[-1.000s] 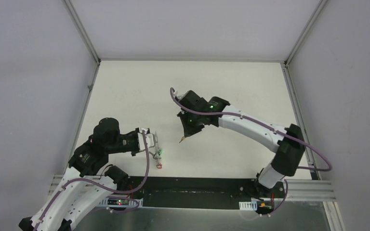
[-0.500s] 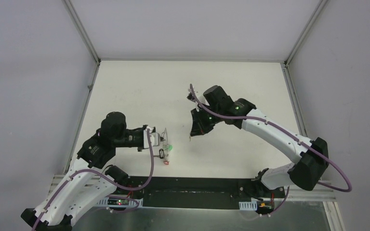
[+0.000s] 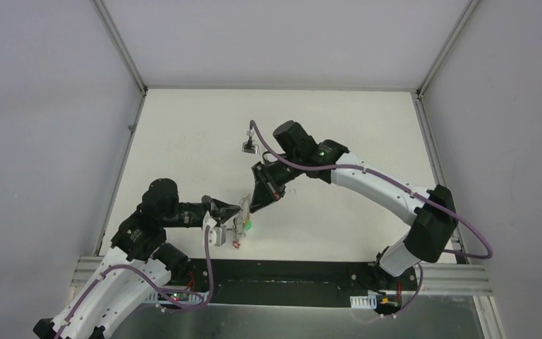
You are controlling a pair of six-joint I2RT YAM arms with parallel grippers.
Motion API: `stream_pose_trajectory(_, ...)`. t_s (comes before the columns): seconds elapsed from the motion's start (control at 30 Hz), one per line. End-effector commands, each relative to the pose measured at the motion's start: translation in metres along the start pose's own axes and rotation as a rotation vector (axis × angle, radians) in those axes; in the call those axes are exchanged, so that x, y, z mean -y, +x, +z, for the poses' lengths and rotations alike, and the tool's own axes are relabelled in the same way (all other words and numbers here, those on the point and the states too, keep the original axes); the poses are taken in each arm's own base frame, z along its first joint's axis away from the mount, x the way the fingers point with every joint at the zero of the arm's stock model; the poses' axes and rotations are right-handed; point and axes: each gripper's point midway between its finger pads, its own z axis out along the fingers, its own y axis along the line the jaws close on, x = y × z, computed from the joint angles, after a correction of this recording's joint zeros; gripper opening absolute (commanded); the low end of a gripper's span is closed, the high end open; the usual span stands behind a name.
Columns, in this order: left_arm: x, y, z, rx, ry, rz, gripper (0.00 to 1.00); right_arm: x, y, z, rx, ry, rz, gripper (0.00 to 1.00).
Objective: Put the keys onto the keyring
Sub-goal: Insert the key onto the keyring.
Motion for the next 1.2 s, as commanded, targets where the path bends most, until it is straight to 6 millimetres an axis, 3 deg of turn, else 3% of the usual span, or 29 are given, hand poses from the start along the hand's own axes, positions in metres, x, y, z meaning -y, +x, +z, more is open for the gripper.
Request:
stream_pose_trajectory(0.0,-0.010,-0.018,0.000,0.069,-0.013,0.239,0.00,-0.044,-0.024,0.003,0.002,-0.178,-0.035,0.00)
stream_pose_trajectory(0.27,-0.014,-0.015,-0.005,0.024,-0.020,0.314,0.00,-0.043,-0.027,0.014,-0.036,-0.200,0.035,0.00)
stream_pose_trajectory(0.63,-0.010,-0.017,-0.008,0.023,-0.016,0.301,0.00,-0.019,-0.019,0.026,-0.104,-0.129,0.128,0.00)
stream_pose_trajectory(1.17,-0.008,-0.016,-0.009,0.015,-0.007,0.289,0.00,-0.004,-0.011,0.021,-0.097,-0.053,0.141,0.00)
